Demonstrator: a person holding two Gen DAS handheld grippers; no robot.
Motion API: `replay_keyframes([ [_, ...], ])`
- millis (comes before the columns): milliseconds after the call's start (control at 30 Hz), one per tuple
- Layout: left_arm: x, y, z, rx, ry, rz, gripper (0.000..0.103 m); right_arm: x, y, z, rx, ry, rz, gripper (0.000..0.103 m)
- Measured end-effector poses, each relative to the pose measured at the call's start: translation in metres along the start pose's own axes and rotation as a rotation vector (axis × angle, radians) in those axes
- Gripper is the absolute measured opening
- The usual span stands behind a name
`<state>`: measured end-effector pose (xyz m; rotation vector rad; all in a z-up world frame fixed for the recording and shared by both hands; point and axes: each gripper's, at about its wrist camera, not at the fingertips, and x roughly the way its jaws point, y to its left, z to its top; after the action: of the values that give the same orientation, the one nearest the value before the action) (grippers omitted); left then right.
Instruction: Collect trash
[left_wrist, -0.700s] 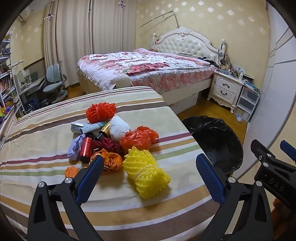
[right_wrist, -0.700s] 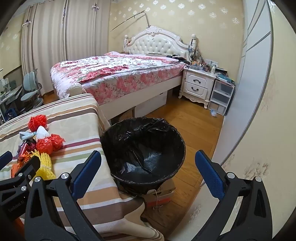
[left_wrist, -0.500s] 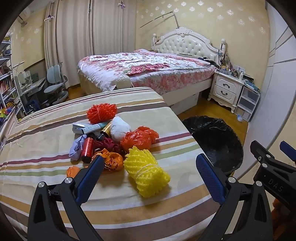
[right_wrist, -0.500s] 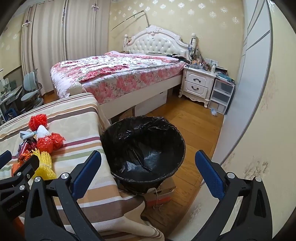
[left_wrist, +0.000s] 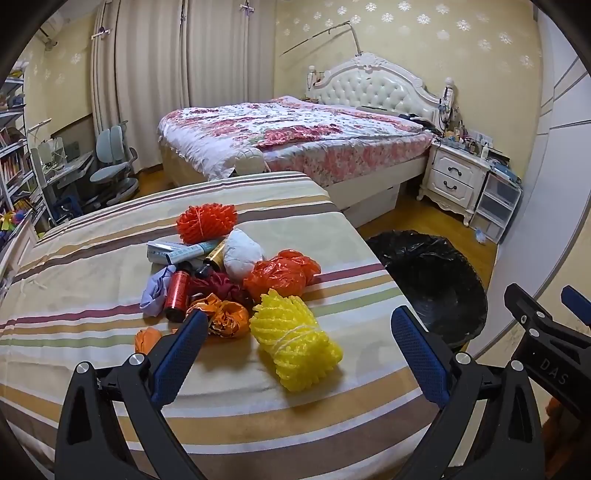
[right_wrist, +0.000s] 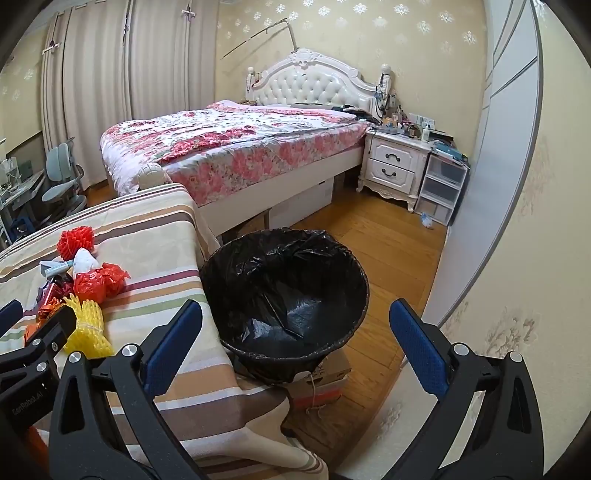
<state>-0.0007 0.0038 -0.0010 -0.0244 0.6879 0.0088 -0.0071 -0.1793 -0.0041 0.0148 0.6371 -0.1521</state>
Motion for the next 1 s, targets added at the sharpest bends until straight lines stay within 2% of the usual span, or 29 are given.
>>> replay_keyframes([
  [1000, 0.0063, 0.0025, -0.004, -0.007, 0.016, 0.007, 0.097, 0.0059, -0.0039, -0.007, 0.002, 0.014, 0.001, 0.099],
])
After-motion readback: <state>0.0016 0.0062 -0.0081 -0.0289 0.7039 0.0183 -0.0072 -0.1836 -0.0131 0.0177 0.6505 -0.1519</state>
